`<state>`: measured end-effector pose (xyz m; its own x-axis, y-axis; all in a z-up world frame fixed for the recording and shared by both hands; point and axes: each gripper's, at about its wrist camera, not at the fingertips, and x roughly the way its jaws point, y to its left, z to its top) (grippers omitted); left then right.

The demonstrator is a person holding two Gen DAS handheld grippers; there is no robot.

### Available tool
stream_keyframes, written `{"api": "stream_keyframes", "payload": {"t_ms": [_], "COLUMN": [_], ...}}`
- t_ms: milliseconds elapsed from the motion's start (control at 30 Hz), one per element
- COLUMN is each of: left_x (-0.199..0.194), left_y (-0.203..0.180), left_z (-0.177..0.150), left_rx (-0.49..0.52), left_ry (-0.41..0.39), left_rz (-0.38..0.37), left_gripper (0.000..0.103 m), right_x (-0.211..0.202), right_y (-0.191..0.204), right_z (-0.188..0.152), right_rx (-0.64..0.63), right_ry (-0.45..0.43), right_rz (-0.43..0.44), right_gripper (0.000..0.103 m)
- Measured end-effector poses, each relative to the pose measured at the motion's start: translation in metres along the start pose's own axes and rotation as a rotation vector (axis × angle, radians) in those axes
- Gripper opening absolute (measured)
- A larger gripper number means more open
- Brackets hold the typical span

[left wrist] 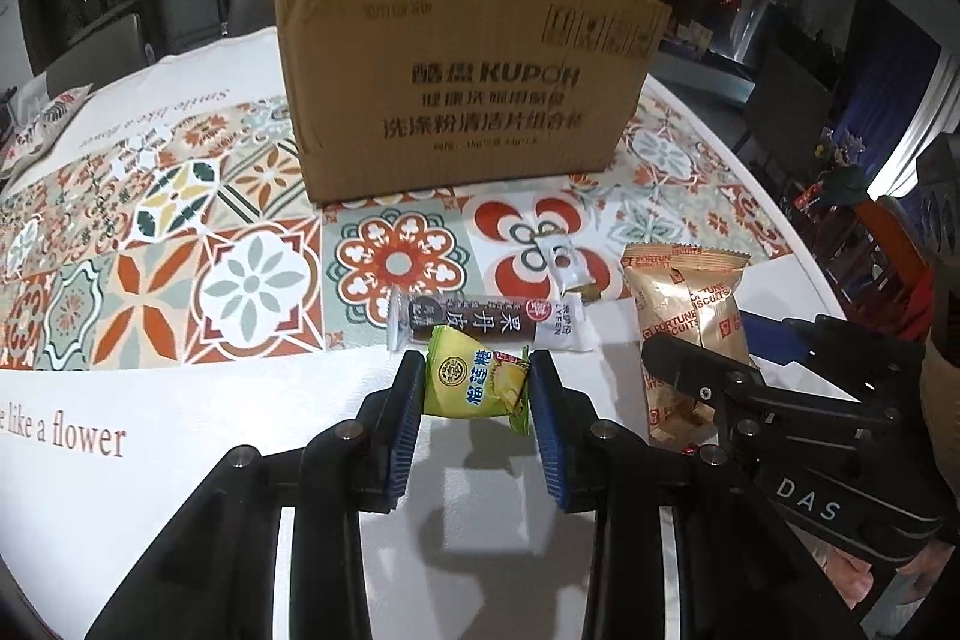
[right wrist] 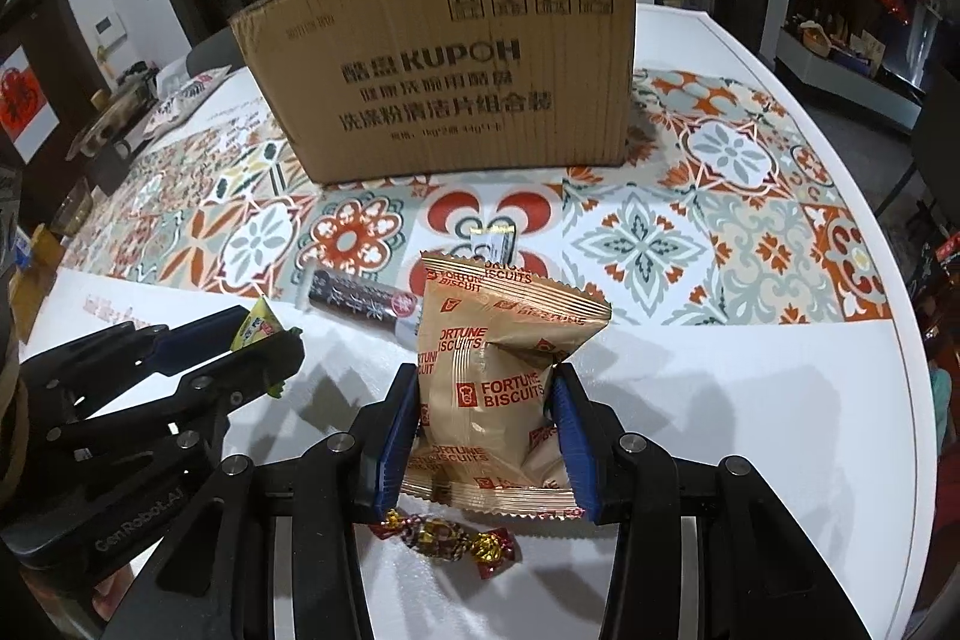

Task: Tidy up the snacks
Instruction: 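Carry the green candy and Fortune Biscuits packet into the box and release both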

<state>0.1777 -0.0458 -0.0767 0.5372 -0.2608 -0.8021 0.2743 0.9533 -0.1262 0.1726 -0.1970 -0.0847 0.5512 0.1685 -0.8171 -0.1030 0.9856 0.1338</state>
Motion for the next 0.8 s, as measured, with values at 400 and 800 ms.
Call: {"api": "stream_keyframes", "payload": {"t_ms": [400,800], "left_x": [-0.044,-0.075], "left_y": [-0.003,-0.003], "left_z": [0.015,0.047], "left_rx": [0.005,0.006], "left_ry": [-0.083,-0.168], "left_rz": [0.003,0.0], "left_gripper": [0.034,0.035], "right_x": [-0.036,-0.072], "right_y": [0.005,0.011], "right_z": [0.01,0.042], "right_rx": [-0.01,-0.036], "right_ry": [-0.095,-0.204], "right_rz": [0.02,0.016], "right_gripper": [0.045,0.045]}}
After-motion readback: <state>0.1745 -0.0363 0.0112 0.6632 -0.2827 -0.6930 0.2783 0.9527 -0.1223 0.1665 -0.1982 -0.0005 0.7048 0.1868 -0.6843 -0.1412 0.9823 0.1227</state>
